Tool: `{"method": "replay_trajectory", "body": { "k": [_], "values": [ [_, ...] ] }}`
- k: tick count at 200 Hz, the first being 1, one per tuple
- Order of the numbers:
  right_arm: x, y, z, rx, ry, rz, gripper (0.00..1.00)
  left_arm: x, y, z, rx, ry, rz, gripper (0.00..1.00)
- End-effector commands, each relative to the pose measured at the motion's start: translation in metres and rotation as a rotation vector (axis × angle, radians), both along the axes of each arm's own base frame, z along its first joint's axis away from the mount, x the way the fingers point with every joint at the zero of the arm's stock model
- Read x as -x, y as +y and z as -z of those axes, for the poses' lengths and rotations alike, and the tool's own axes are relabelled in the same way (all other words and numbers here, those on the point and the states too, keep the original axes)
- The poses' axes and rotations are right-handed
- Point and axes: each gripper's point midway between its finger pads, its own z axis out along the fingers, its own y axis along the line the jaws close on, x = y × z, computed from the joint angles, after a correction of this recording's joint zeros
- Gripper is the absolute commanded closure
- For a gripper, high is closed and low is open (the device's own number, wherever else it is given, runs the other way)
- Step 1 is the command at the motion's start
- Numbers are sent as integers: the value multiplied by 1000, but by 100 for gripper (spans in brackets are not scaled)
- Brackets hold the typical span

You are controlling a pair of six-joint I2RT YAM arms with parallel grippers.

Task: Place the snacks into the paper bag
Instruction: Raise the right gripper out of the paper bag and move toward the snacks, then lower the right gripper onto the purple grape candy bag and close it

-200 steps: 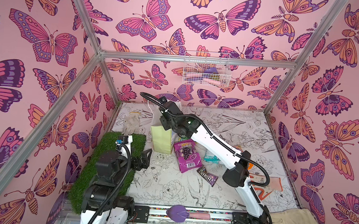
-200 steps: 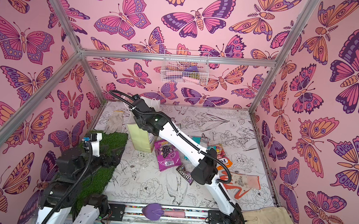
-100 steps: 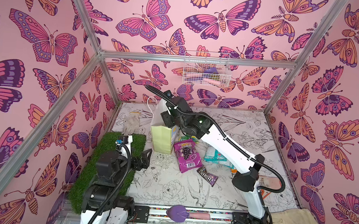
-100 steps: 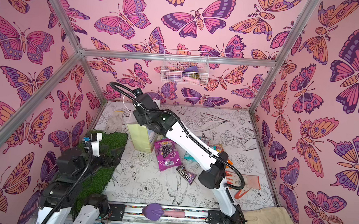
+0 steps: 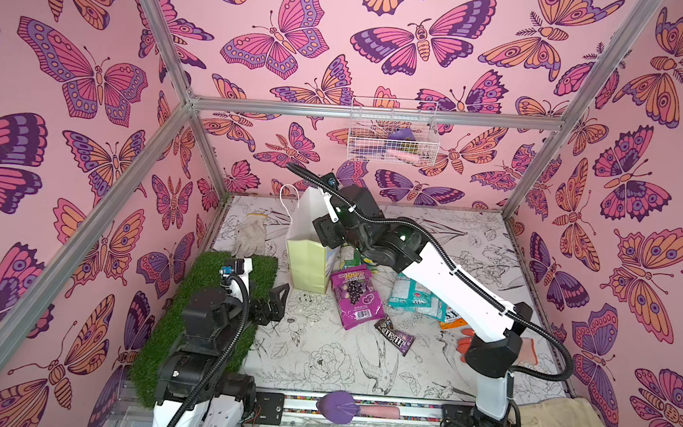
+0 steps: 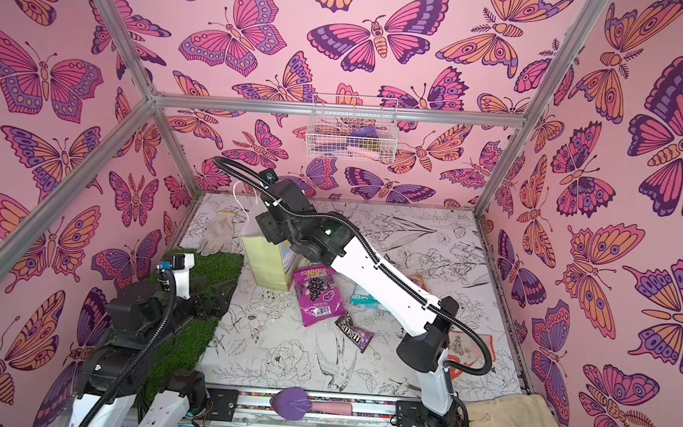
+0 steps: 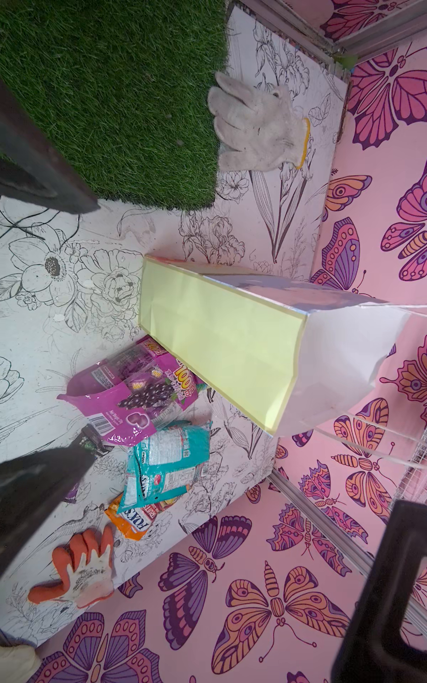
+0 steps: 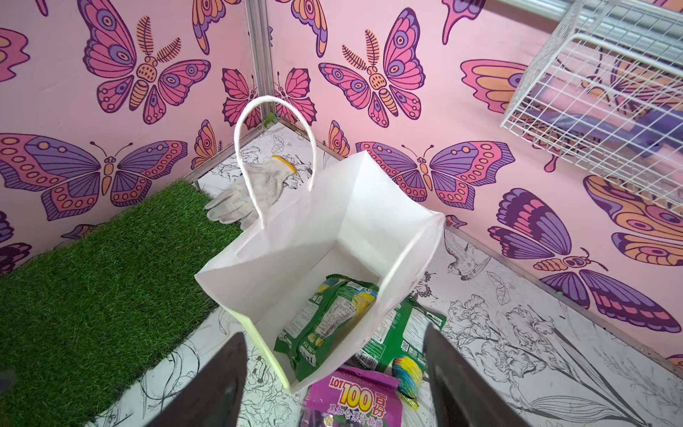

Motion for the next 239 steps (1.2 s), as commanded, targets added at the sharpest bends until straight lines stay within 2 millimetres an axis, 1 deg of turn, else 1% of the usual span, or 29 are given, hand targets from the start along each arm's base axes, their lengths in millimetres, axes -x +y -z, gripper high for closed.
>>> {"method": "replay_trajectory", "body": {
  "k": [1, 25, 55, 87, 107, 153, 167, 168, 171, 179, 211, 226, 239],
  "values": [
    [12, -9, -21, -19, -35, -20, 25, 0, -3, 10, -6, 29, 18, 0],
    [18, -19, -22, -22, -38, -18, 24, 0, -3, 10, -7, 30, 19, 0],
    [21, -37, -23, -23, -55, 16, 23, -1, -3, 11, -8, 35, 20, 0],
    [23, -57, -13, 23, -67, 58, 22, -1, -3, 11, -8, 35, 18, 0],
    [23, -71, 0, 58, -67, 91, 21, -1, -3, 12, -8, 36, 18, 0],
    [17, -106, 40, 108, 1, 175, 19, -1, -3, 12, -7, 37, 18, 0],
    [12, -114, 58, 126, 36, 198, 18, -1, -3, 12, -9, 39, 17, 0],
    [13, -117, 54, 114, 31, 201, 18, -1, -3, 12, -8, 38, 16, 0],
    [15, -121, 50, 101, 31, 205, 18, -1, -3, 12, -7, 40, 15, 1],
    [13, -127, 56, 97, 48, 219, 17, -1, -3, 12, -8, 39, 16, 0],
    [11, -141, 79, 87, 118, 243, 13, -2, -3, 13, -7, 42, 17, 0],
    [11, -146, 87, 89, 139, 255, 12, -1, -3, 13, -8, 42, 18, 0],
    [11, -150, 98, 99, 163, 268, 12, -2, -3, 13, -9, 42, 16, 0]
  ]
}}
